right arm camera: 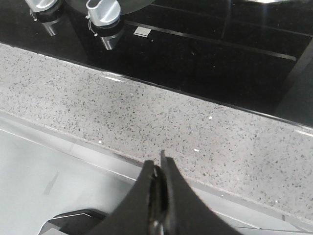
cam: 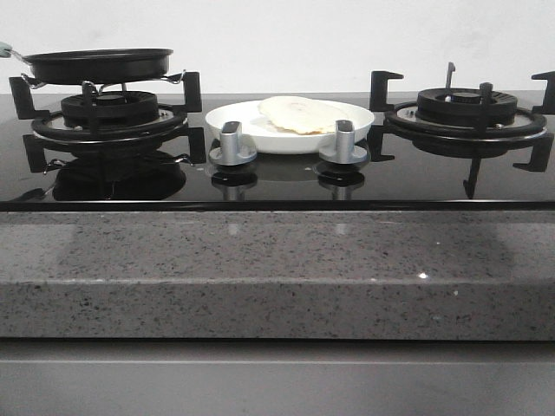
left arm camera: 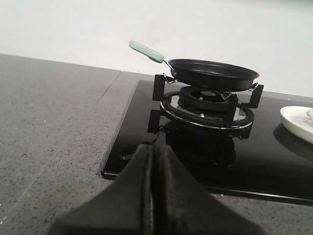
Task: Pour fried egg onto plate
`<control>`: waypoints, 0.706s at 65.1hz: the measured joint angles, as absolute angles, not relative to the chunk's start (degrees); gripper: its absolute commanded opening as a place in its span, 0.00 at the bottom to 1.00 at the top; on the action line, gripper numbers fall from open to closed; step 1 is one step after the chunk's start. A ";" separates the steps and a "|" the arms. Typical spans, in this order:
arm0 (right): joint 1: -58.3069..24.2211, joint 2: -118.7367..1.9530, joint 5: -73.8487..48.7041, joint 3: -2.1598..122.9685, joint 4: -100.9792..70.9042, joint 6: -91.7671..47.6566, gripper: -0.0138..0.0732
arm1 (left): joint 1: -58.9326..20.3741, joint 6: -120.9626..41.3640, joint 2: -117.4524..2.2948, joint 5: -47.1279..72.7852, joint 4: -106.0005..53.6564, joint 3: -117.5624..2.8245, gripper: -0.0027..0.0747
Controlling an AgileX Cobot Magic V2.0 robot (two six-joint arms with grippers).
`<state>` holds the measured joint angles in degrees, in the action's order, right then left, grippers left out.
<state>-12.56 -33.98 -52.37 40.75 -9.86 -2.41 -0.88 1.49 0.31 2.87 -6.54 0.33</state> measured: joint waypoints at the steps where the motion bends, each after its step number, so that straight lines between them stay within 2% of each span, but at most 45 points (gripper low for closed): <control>1: -12.56 -33.98 -52.30 40.75 -9.86 -2.41 0.08 | -0.94 1.49 0.31 2.40 -6.36 0.33 0.01; 46: -12.56 -33.98 -52.40 40.75 -9.73 -2.41 0.08 | -3.39 1.49 0.31 0.00 -3.59 0.33 0.01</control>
